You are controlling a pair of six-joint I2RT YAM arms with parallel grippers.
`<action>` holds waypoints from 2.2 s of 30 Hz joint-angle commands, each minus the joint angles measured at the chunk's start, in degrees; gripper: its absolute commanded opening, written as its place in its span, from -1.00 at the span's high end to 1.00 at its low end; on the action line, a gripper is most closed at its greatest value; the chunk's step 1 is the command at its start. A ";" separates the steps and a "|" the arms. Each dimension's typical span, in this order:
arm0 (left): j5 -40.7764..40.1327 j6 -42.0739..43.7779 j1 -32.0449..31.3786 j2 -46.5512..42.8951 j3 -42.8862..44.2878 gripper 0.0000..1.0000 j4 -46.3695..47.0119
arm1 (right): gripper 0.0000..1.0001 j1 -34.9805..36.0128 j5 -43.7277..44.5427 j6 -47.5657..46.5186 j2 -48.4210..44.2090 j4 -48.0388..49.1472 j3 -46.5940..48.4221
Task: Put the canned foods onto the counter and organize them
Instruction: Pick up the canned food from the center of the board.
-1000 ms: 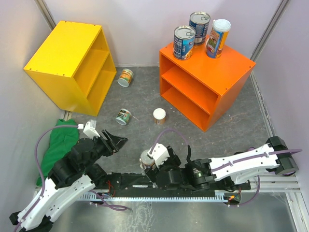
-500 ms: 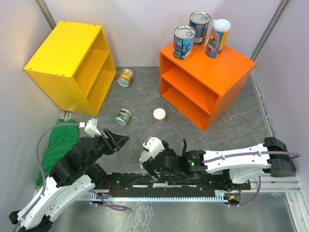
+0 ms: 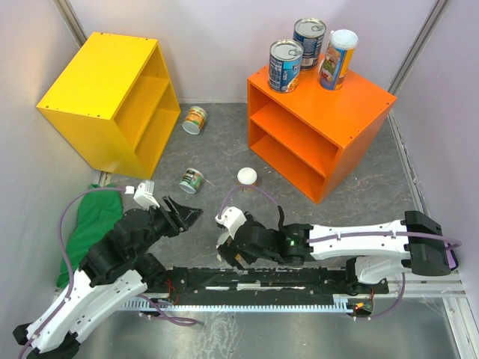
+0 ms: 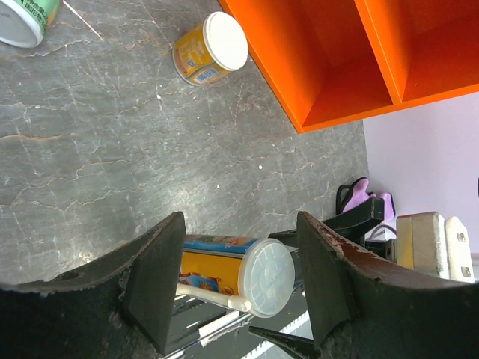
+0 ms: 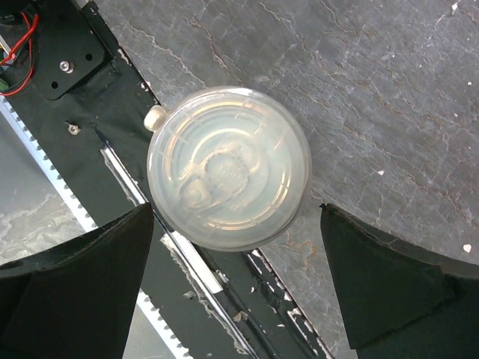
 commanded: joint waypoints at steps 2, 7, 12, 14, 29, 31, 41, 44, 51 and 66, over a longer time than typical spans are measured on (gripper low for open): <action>-0.88 3.15 -0.09 1.46 1.08 -0.37 4.77 | -0.99 -2.10 -3.82 -3.75 0.52 3.22 2.57; -1.64 3.56 -0.09 2.15 0.99 -0.39 5.40 | -0.99 -3.56 -6.22 -5.75 1.66 3.71 3.32; -2.64 3.52 -0.09 2.47 1.00 -0.40 5.92 | -1.00 -4.97 -8.39 -7.01 2.35 4.37 3.74; -2.95 3.57 -0.03 2.51 0.99 -0.40 6.21 | -0.99 -5.45 -9.22 -7.57 2.64 4.42 3.97; -4.50 3.39 -0.08 2.61 0.64 -0.41 6.55 | -0.67 -6.51 -13.95 -8.97 5.58 5.04 5.74; -4.72 3.33 -0.09 2.51 0.64 -0.41 6.47 | -0.51 -6.53 -14.08 -8.74 5.73 5.10 5.54; -5.07 3.55 -0.07 2.41 0.71 -0.43 6.38 | 0.15 -6.53 -12.68 -7.17 4.71 5.80 5.75; -5.40 3.78 -0.09 2.51 0.93 -0.43 6.39 | 0.37 -6.54 -11.21 -6.84 4.13 5.08 6.99; -6.37 4.40 -0.09 2.34 1.38 -0.45 6.05 | 0.66 -6.52 -7.26 -6.56 3.54 2.06 11.52; -7.86 5.76 -0.08 2.25 2.22 -0.50 5.56 | 0.82 -6.57 -1.25 -7.58 3.78 -3.84 20.93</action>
